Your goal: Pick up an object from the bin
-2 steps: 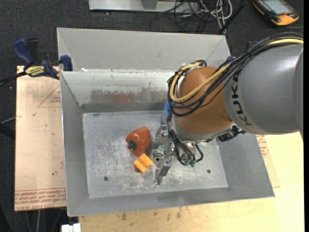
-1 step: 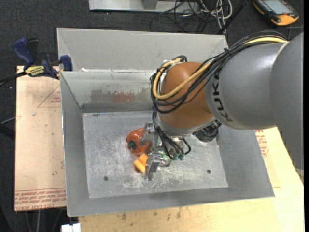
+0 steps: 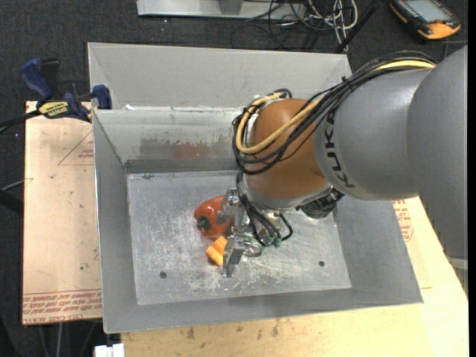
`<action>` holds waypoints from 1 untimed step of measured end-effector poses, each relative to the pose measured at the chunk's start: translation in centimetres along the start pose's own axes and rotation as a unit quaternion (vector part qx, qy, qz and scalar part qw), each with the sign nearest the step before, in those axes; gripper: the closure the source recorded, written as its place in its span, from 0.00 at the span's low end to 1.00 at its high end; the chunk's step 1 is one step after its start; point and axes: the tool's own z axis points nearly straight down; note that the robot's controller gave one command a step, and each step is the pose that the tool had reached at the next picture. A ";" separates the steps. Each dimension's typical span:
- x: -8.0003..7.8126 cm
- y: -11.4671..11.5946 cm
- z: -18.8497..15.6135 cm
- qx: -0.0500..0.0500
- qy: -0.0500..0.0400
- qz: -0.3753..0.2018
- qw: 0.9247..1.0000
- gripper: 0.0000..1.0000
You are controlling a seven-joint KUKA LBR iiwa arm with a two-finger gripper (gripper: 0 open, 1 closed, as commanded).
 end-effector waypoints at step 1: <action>-0.4 -0.1 2.2 0.000 0.000 0.034 0.999 0.00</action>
Offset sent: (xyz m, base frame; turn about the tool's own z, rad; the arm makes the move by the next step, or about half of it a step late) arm 0.0184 -0.0126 -0.0697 -0.3007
